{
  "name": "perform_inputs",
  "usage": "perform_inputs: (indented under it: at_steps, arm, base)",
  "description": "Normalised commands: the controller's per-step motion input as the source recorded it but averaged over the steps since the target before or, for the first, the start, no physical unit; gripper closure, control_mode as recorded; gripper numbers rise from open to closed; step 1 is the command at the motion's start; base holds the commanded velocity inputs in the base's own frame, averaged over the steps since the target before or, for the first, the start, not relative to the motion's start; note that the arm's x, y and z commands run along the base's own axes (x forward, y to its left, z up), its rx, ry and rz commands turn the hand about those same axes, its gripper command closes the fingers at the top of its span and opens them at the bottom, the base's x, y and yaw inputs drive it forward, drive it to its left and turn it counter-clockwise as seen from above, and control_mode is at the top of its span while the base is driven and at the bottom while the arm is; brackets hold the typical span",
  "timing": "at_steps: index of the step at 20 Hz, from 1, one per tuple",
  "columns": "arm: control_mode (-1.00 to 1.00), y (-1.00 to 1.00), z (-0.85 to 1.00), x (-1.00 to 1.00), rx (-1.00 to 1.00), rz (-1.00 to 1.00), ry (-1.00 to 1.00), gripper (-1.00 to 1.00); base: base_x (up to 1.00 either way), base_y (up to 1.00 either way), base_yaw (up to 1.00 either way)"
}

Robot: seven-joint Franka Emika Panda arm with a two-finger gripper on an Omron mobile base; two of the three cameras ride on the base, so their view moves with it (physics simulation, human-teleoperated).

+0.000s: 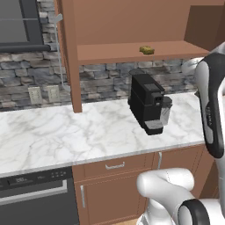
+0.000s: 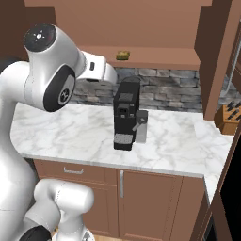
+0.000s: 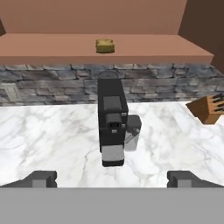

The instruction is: Pick up the sponge and bar soap from the sink, and place them back in the cabinet, and close the cabinet doors.

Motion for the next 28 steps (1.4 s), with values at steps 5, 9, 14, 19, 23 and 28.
perform_inputs:
  at_steps: [5, 9, 14, 19, 23, 28]
  arm:
    - [-1.00, 0.03, -0.02, -0.15, 0.00, 0.00, 0.00, -1.00]
    - [-1.00, 0.00, -0.24, -0.27, 0.00, 0.00, 0.00, -1.00]
    - [1.00, 0.00, 0.00, 0.00, 0.00, 0.00, 0.00, -1.00]
    - [1.00, 0.00, 0.00, 0.00, 0.00, 0.00, 0.00, -1.00]
    - [1.00, 0.00, 0.00, 0.00, 0.00, 0.00, 0.00, -1.00]
    - [1.00, 0.00, 0.00, 0.00, 0.00, 0.00, 0.00, -1.00]
  base:
    - [0.00, 0.00, 0.00]
    - [0.00, 0.00, 0.00]
    - [-0.40, 0.01, 0.00]
    - [-0.54, 0.28, 0.00]
    - [-0.50, 0.74, 0.00]
    - [-0.38, 0.98, 0.00]
